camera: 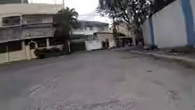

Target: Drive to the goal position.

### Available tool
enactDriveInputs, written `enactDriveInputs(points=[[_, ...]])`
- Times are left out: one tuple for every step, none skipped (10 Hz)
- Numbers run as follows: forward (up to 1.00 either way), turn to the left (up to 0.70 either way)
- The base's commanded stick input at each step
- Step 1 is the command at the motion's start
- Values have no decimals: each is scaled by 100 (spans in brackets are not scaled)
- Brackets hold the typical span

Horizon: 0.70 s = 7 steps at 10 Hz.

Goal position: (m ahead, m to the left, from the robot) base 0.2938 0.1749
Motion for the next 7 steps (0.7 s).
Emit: enactDriveInputs(points=[[100,-17],[100,-17],[100,-17],[100,-17],[100,-17],[100,-17],[100,-17]])
